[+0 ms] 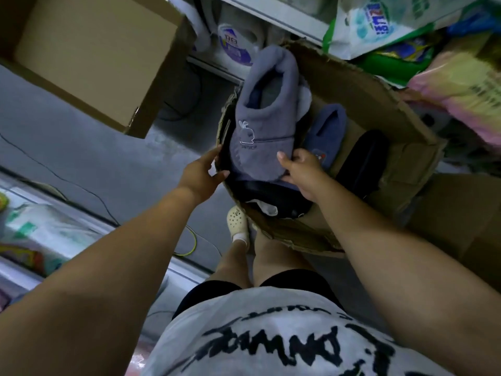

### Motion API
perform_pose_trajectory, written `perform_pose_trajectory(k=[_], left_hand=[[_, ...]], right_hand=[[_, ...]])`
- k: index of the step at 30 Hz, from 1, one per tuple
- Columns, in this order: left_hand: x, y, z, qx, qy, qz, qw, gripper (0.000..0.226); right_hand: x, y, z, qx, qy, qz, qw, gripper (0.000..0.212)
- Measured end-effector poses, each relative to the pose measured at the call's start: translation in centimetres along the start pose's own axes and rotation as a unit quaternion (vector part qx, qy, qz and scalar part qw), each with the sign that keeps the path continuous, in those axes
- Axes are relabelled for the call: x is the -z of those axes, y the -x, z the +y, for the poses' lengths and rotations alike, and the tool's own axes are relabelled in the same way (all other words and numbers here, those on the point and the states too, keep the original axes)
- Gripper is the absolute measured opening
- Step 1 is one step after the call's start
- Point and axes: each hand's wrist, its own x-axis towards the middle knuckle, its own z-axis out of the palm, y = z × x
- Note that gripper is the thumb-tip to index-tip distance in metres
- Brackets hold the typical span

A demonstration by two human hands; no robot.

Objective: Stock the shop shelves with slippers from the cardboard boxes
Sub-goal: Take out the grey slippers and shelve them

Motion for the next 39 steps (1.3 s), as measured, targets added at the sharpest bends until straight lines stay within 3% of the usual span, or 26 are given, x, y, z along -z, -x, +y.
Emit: perform_pose_trajectory(k=[7,11,15,19,25,29,32,35,37,39], left_hand=[[-0.3,0.5,1.5,0.004,-0.024,-0.029,0.999,0.077],[-1.8,1.2,3.1,-0.040,-0.151,0.107,0.982,0.064],[-4.3,0.2,4.8,-0.029,-0.005,0.090,0.995,0.057],[-5.6,-1.2,6.1,0.090,0.197,0.086,0.973,0.088],[-6.0,-4.1,6.7,0.172,0.231,0.087,0.954,0.087],[-6.1,-3.9,7.5,0.173,0.247,0.048,0.952,0.073],[-6.4,-3.0,8.2,0.168,0.303,0.019,0.938,0.056],[-7.0,-1.3,9.4,0.176,0.410,-0.024,0.895,0.030],[-7.9,-0.2,9.4,0.171,0.448,-0.052,0.876,0.020],[-9.0,0.9,8.9,0.155,0.440,-0.082,0.881,0.024]], right_hand=[[5.0,2.9,4.9,-0.015,-0.103,0.088,0.991,0.033],[5.9,4.1,7.7,-0.047,-0.124,0.125,0.983,0.033],[6.2,4.8,9.5,-0.083,-0.171,0.147,0.971,0.035],[7.1,4.8,10.4,-0.089,-0.202,0.153,0.963,0.038],[9.5,3.9,10.9,-0.105,-0.200,0.187,0.956,0.040],[10.7,3.3,10.6,-0.100,-0.192,0.237,0.947,0.040],[10.8,2.8,9.9,-0.161,-0.100,0.270,0.944,0.050],[9.7,3.7,8.6,-0.140,-0.010,0.307,0.941,0.052],[8.4,4.5,7.7,-0.095,-0.046,0.251,0.962,0.048],[6.8,5.2,6.8,-0.080,-0.150,0.118,0.978,0.055]])
